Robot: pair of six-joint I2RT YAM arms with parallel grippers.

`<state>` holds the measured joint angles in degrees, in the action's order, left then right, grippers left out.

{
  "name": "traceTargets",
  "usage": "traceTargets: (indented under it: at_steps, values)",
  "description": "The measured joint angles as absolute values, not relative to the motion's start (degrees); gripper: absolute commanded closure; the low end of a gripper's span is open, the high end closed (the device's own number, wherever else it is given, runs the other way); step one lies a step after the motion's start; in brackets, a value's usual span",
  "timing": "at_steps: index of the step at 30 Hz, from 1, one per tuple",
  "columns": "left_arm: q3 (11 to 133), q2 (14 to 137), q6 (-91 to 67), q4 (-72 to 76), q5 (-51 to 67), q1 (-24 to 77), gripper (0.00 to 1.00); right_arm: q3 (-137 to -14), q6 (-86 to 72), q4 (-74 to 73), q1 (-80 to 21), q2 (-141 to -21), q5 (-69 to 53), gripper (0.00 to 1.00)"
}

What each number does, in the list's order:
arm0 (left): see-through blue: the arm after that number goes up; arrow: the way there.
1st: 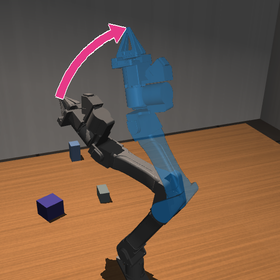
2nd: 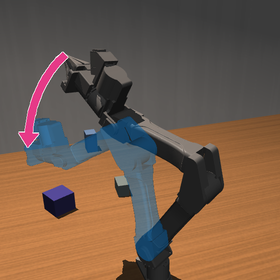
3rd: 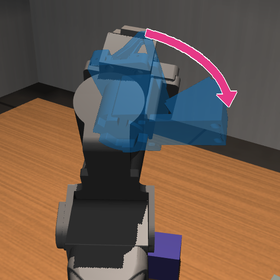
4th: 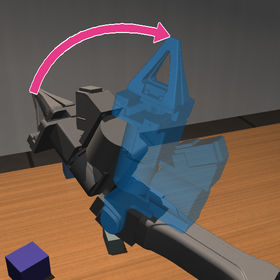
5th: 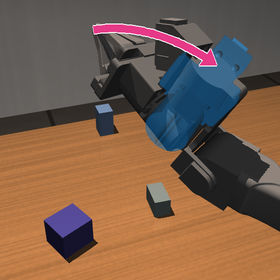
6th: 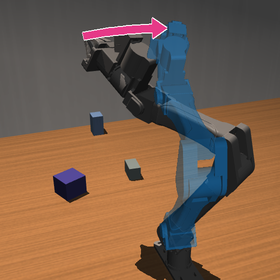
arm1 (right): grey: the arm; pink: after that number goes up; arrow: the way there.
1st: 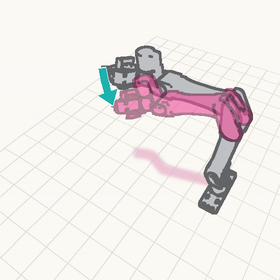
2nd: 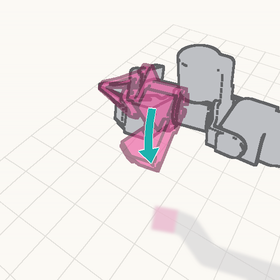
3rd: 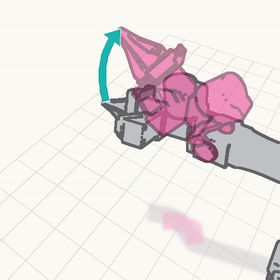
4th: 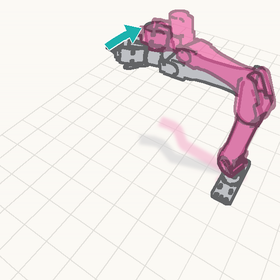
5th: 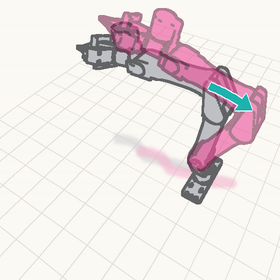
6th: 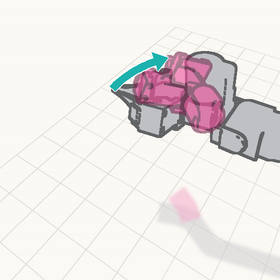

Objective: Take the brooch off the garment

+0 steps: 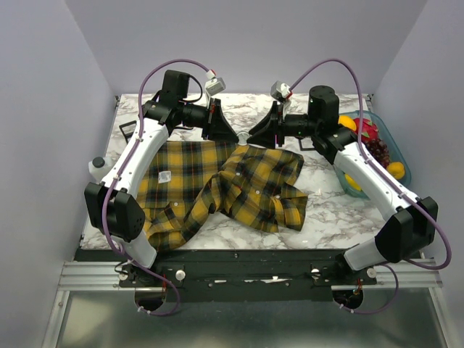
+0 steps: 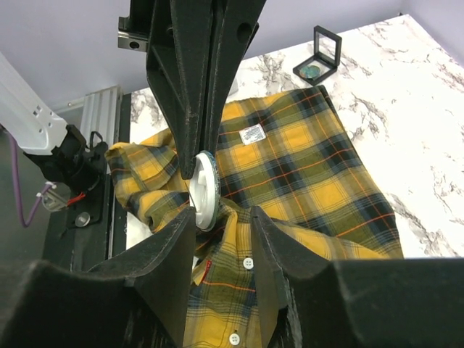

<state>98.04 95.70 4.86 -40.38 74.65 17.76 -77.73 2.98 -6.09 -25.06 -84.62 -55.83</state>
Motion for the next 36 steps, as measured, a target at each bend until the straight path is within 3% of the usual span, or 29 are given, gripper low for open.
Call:
traceTargets:
  at_steps: [4,36]
  values:
    - [98.0,95.7,4.7,-40.3,74.7,17.8,0.96,-77.7,2.8,-6.1,-25.2,-84.8,-55.8,0.53]
    - [98.0,95.7,4.4,-38.9,73.8,17.7,0.96,-79.6,-4.7,-5.4,-25.6,-88.2,-53.7,0.59]
